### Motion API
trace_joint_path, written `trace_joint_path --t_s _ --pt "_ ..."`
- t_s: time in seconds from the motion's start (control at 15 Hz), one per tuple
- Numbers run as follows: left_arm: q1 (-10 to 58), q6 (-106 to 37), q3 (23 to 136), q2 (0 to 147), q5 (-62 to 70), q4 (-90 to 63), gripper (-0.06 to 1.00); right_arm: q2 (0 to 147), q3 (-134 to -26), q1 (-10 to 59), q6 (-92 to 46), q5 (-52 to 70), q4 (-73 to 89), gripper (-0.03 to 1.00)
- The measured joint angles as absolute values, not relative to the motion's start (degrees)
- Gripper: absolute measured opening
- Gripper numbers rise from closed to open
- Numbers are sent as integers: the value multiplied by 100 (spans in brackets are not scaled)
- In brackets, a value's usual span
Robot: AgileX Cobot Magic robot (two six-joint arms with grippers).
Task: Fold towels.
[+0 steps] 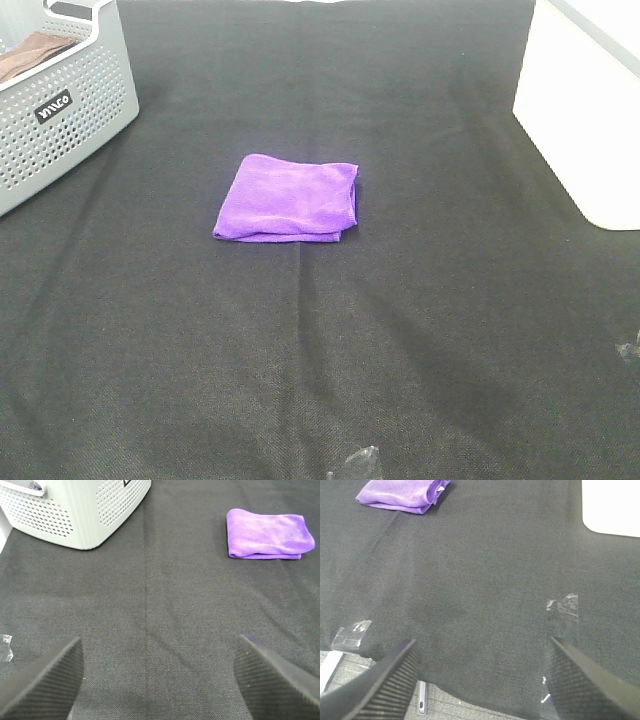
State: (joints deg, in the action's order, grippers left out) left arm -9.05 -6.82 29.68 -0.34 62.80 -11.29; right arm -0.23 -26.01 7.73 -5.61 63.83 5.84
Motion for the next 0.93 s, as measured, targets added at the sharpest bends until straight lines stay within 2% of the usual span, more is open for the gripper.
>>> trace_joint_path --t_s 0.93 --pt "-905 -682 2968 -34 6199 -1134 76 -23 -2601 773 -556 6383 584 68"
